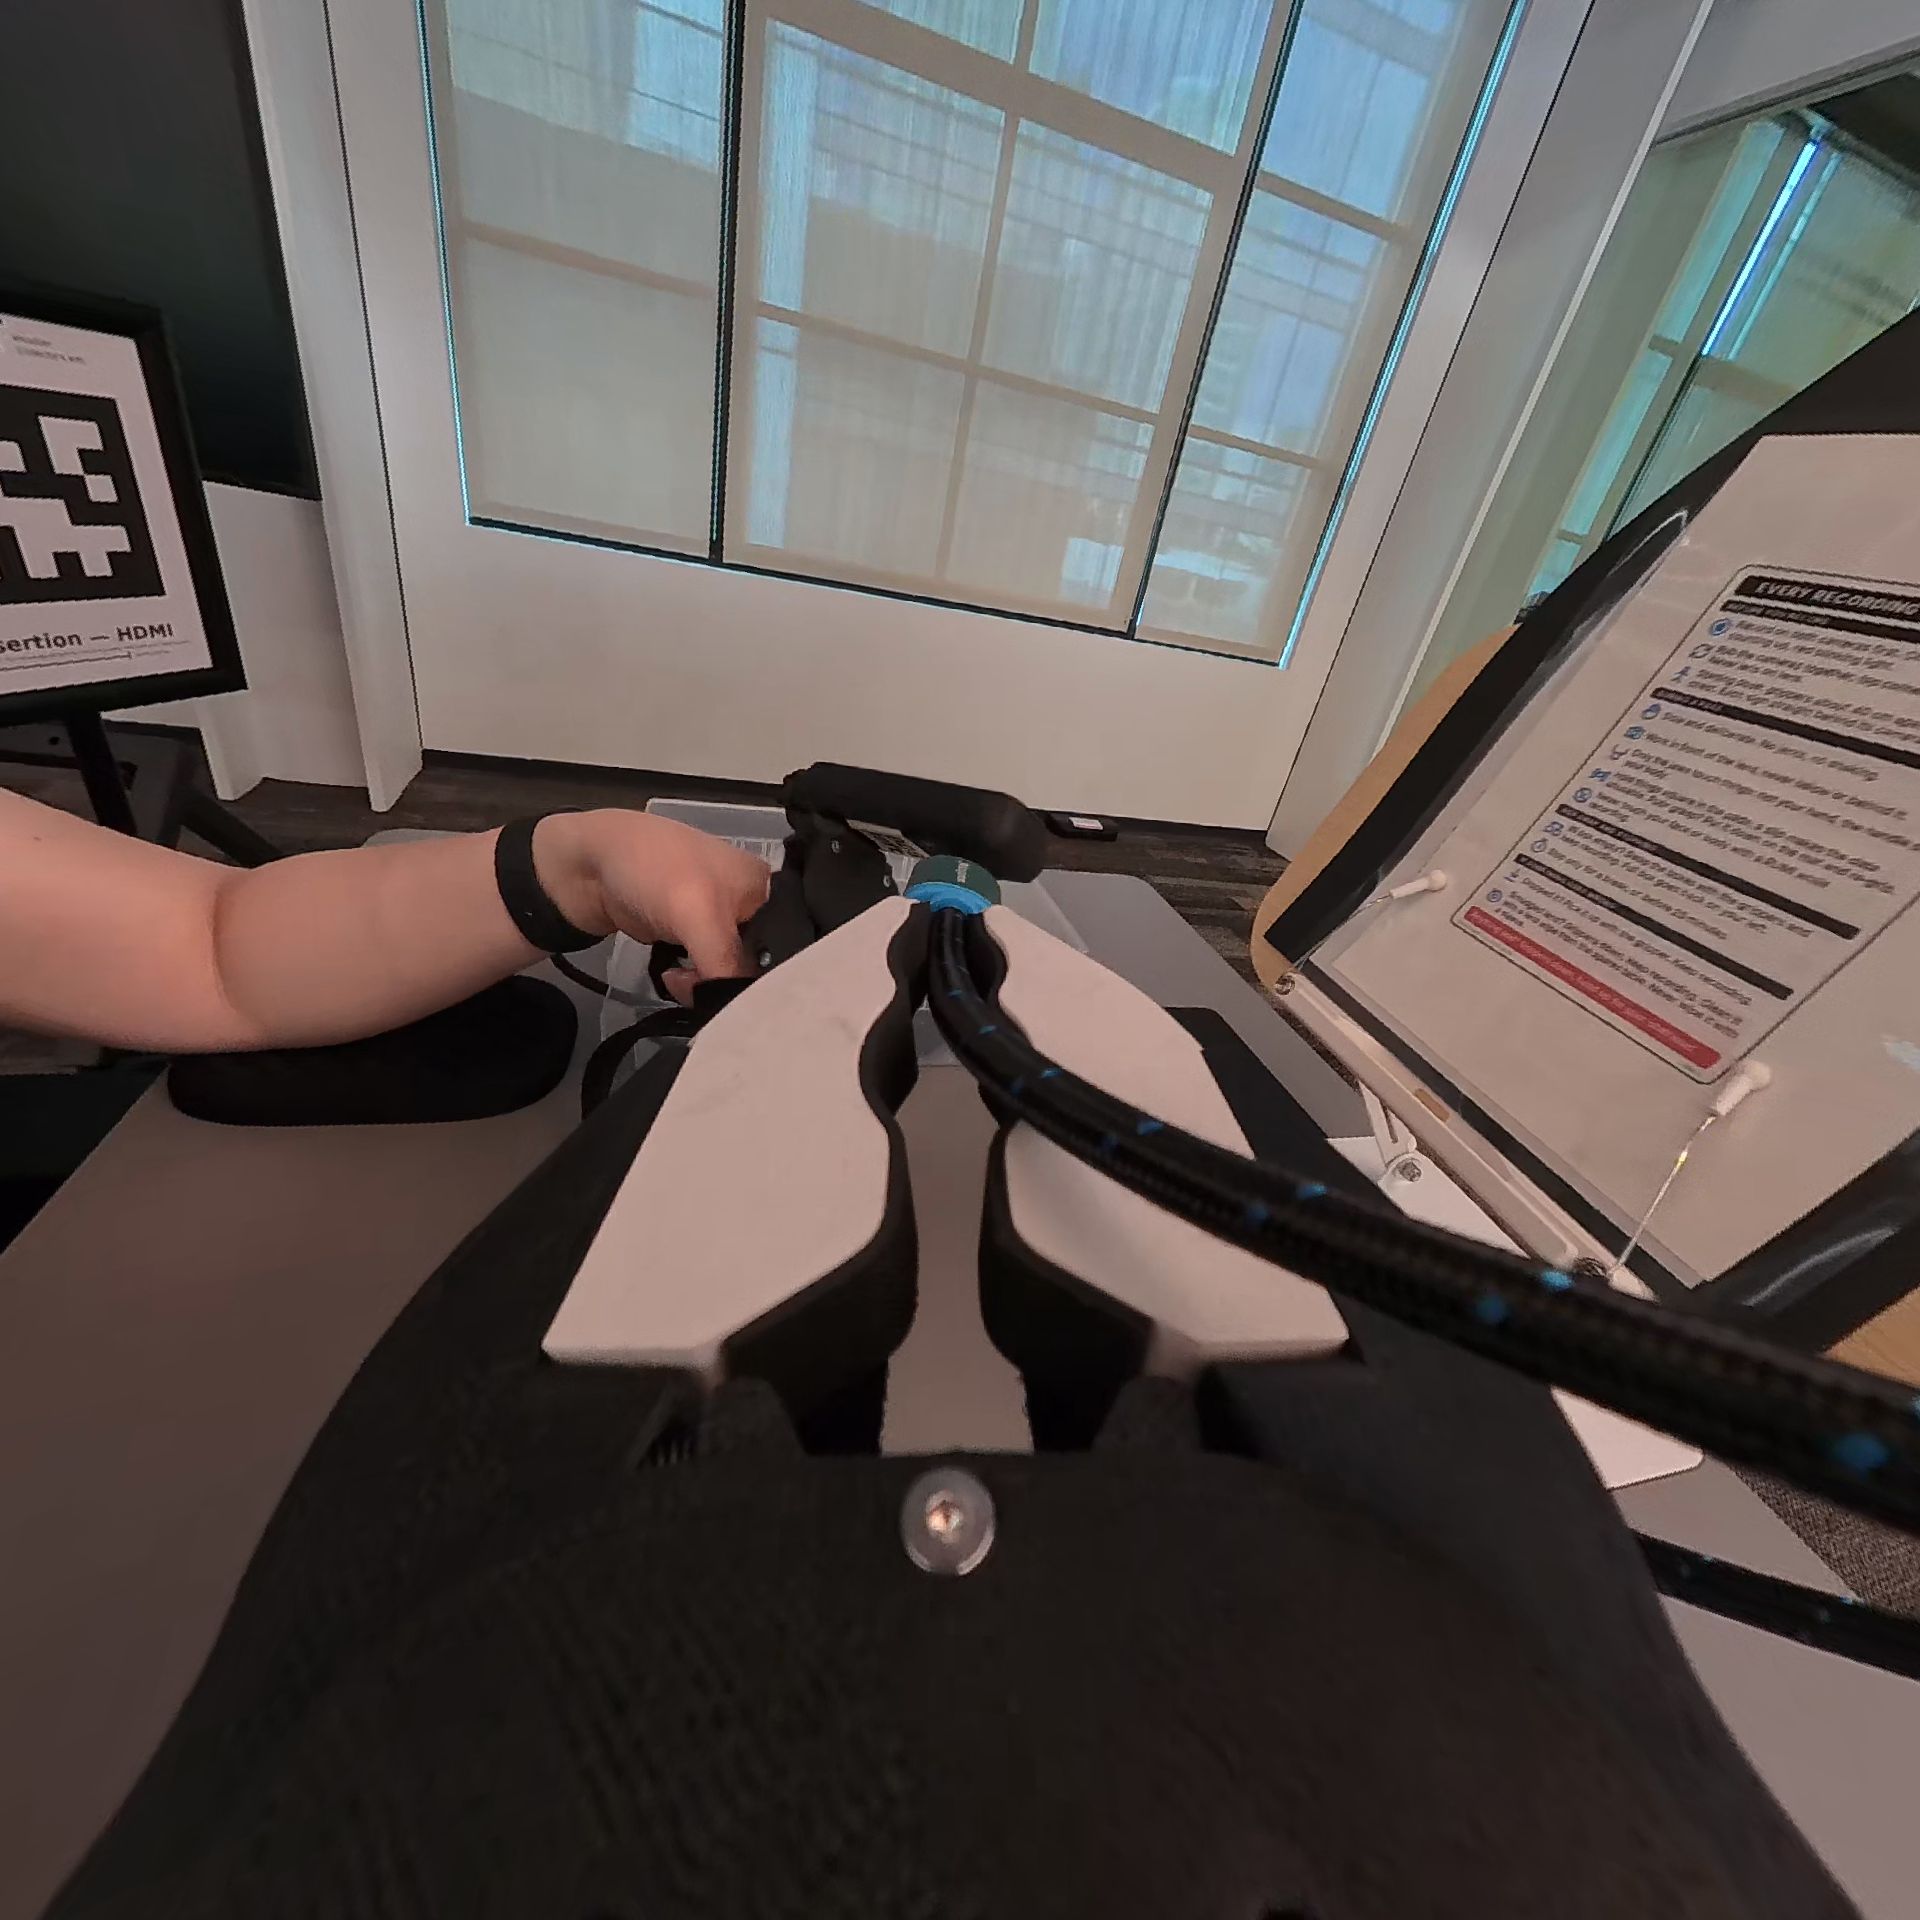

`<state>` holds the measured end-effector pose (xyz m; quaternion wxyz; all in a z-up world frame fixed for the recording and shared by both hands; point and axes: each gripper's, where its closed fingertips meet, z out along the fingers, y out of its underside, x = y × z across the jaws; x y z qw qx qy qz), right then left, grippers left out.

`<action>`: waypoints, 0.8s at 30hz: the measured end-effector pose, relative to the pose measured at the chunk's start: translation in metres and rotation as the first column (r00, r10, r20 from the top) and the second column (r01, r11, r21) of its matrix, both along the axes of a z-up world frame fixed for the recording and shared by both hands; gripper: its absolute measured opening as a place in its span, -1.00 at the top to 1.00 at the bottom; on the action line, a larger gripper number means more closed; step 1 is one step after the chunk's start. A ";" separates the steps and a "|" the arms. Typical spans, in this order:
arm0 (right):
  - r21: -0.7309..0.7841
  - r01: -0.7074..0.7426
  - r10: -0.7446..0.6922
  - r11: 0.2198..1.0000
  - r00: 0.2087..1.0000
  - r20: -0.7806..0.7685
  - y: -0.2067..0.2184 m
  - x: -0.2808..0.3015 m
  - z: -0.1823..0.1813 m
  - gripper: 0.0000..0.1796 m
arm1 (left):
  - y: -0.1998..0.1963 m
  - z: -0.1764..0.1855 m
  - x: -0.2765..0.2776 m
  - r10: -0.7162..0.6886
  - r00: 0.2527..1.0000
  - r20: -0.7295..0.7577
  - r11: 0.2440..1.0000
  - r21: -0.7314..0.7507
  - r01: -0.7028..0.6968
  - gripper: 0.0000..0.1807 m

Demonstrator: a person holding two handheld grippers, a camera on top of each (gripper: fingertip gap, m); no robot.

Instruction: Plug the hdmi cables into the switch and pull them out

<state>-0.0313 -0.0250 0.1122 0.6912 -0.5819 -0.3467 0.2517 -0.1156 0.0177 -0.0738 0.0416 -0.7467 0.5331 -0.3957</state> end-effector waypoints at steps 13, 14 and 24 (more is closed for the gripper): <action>-0.028 -0.009 0.010 1.000 0.999 0.047 0.008 -0.010 -0.014 0.92 | 0.038 0.025 -0.010 0.099 0.995 0.024 0.922 0.373 -0.100 0.48; -0.028 -0.010 0.011 1.000 0.999 0.047 0.008 -0.010 -0.014 0.92 | 0.036 0.026 -0.010 0.088 0.996 0.023 0.925 0.368 -0.091 0.48; -0.015 -0.011 0.011 1.000 0.999 0.039 0.006 -0.008 -0.011 0.93 | 0.056 -0.002 -0.032 0.086 0.989 -0.120 0.906 0.422 -0.028 0.42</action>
